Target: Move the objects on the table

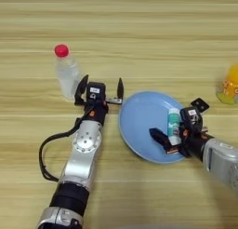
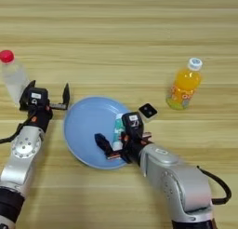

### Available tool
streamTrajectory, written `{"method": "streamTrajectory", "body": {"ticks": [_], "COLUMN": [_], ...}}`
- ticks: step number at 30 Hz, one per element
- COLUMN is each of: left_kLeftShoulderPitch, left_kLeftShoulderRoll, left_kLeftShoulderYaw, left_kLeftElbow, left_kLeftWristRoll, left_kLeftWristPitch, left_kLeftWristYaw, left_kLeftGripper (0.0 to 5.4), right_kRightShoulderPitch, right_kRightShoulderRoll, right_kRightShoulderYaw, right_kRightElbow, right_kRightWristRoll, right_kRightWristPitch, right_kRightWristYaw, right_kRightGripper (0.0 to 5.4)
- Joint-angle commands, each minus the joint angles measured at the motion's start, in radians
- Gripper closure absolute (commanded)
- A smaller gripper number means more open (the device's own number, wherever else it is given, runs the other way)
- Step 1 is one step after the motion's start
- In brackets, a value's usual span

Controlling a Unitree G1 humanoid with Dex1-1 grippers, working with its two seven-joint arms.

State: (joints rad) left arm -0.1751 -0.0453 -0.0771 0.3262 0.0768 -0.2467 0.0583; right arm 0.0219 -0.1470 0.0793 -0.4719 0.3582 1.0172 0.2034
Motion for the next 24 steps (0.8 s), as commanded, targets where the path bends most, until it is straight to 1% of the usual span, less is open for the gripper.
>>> {"method": "streamTrajectory", "body": {"ticks": [1,4,7,9,15,18,21,24], "left_kLeftShoulderPitch": [0.004,0.004,0.004,0.004,0.004,0.004,0.002,0.0], "left_kLeftShoulderRoll": [-0.006,-0.008,-0.009,-0.009,-0.009,-0.008,-0.008,-0.009], "left_kLeftShoulderYaw": [-0.004,-0.006,-0.007,-0.008,-0.008,-0.008,-0.007,-0.007], "left_kLeftElbow": [-0.005,-0.006,-0.007,-0.009,-0.01,-0.01,-0.007,-0.004], "left_kLeftWristRoll": [0.011,0.012,0.012,0.011,0.01,0.01,0.01,0.01], "left_kLeftWristPitch": [-0.001,-0.001,-0.001,-0.001,0.0,-0.001,-0.001,-0.001], "left_kLeftWristYaw": [0.008,0.011,0.013,0.015,0.017,0.017,0.018,0.019], "left_kLeftGripper": [0.01,0.01,0.0,0.0,0.0,0.0,0.0,0.0], "right_kRightShoulderPitch": [0.007,0.02,0.029,0.032,0.037,0.039,0.038,0.038], "right_kRightShoulderRoll": [-0.014,-0.022,-0.027,-0.03,-0.04,-0.045,-0.053,-0.054], "right_kRightShoulderYaw": [0.012,0.027,0.039,0.045,0.059,0.07,0.079,0.083], "right_kRightElbow": [0.024,0.044,0.05,0.051,0.056,0.053,0.053,0.048], "right_kRightWristRoll": [-0.016,-0.026,-0.03,-0.032,-0.034,-0.04,-0.052,-0.052], "right_kRightWristPitch": [0.0,-0.009,-0.017,-0.02,-0.032,-0.047,-0.076,-0.088], "right_kRightWristYaw": [-0.007,-0.004,-0.001,0.0,0.002,0.007,0.011,0.011], "right_kRightGripper": [0.0,0.0,0.37,0.49,1.12,1.44,1.63,2.01]}}
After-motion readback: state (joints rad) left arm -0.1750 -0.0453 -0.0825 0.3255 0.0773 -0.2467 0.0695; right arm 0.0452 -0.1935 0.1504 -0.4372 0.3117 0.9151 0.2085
